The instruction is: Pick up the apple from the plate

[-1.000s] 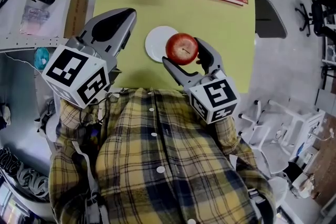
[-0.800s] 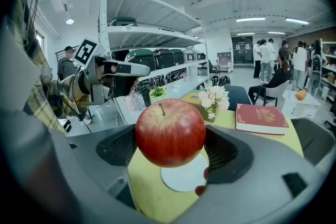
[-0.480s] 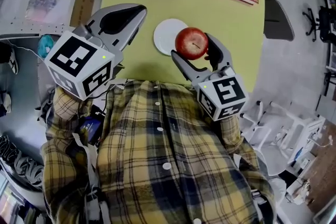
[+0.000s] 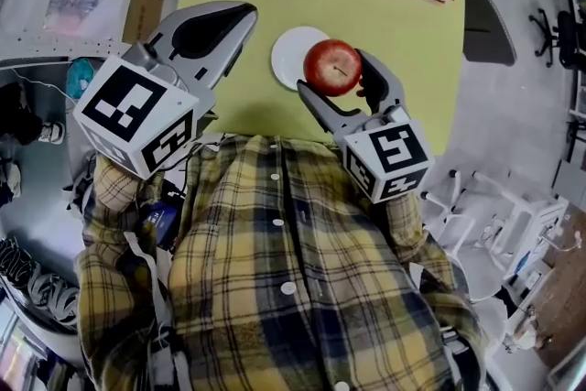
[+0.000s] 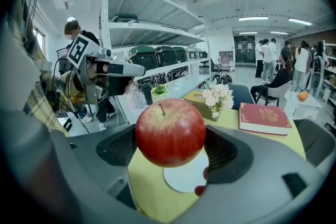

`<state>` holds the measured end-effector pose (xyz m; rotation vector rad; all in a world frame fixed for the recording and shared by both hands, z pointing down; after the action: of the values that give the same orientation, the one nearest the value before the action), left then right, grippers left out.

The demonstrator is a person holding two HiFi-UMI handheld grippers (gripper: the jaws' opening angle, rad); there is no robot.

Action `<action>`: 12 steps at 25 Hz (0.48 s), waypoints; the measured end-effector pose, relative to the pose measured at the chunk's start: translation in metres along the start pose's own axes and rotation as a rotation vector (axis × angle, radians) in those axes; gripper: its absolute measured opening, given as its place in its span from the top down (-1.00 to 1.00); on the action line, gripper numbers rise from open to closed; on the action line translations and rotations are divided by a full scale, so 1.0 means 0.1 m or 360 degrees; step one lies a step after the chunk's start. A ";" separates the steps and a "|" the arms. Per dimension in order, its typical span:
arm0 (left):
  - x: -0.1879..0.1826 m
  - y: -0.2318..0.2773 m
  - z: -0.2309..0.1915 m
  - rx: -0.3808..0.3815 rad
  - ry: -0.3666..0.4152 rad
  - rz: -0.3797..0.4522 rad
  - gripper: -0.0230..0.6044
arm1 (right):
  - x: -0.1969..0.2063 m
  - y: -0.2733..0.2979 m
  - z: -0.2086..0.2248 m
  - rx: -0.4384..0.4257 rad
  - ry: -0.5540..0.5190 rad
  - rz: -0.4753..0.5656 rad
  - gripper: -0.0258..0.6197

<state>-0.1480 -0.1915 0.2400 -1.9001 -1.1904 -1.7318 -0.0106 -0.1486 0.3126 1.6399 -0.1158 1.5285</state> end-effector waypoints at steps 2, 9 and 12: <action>0.01 -0.01 -0.01 0.0001 -0.0007 0.0000 0.91 | 0.00 0.00 -0.01 -0.0003 0.0004 -0.0003 -0.28; 0.04 -0.03 -0.01 0.0010 -0.0024 -0.0007 0.91 | -0.02 0.00 -0.01 0.0008 0.0008 0.0002 -0.28; 0.04 -0.03 -0.02 0.0014 -0.0029 -0.0006 0.91 | -0.02 0.00 -0.02 0.0007 0.0008 -0.0001 -0.28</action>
<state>-0.1514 -0.1894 0.2437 -1.9136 -1.2066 -1.7121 -0.0132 -0.1484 0.3105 1.6396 -0.1092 1.5331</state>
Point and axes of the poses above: the fingertips, and each gripper's own axes: y forward along the fingers, z to its right, x out of its underside, the point moved 3 cm from there along -y, backward along the fingers, and after that the axes turned 2 degrees about z, right-handed, at the moved point
